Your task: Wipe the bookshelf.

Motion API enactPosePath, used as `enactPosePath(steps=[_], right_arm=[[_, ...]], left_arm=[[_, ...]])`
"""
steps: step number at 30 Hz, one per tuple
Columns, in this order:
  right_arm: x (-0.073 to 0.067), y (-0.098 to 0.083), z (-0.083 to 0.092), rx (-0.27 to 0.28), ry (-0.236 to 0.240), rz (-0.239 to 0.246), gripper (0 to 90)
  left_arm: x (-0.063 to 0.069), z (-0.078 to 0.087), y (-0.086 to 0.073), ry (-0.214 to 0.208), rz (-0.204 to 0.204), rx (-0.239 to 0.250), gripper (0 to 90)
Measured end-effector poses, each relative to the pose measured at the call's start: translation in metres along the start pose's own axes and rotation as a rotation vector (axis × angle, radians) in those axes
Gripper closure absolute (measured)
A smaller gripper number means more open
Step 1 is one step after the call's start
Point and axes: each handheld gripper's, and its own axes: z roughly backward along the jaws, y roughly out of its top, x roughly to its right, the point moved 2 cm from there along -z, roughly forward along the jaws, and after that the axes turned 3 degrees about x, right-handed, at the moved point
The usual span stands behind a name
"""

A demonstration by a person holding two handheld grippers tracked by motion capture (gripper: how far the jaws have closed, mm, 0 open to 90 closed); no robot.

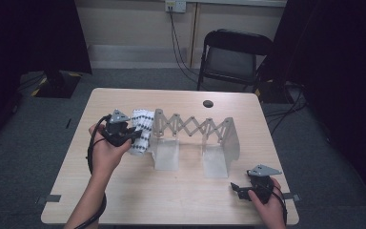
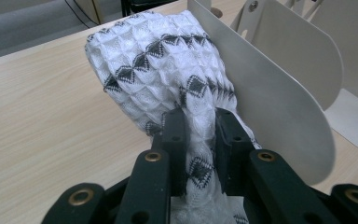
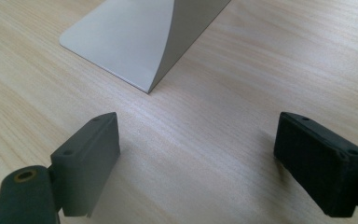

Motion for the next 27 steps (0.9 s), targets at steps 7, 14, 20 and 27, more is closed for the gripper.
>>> enactPosePath(steps=[7, 14, 20, 27], right_arm=[[0.000, 0.000, 0.000, 0.000, 0.000, 0.000, 13.5], [0.000, 0.000, 0.000, 0.000, 0.001, 0.000, 13.5], [0.000, 0.000, 0.000, 0.000, 0.001, 0.001, 13.5], [0.000, 0.000, 0.000, 0.000, 0.001, 0.001, 13.5]], left_arm=[[0.000, -0.018, -0.015, -0.011, 0.008, -0.037, 76.5], [0.004, -0.033, -0.034, -0.015, 0.012, -0.089, 76.4], [0.006, -0.046, -0.058, -0.025, 0.036, -0.132, 76.5], [0.012, -0.057, -0.089, -0.038, 0.053, -0.187, 76.7]])
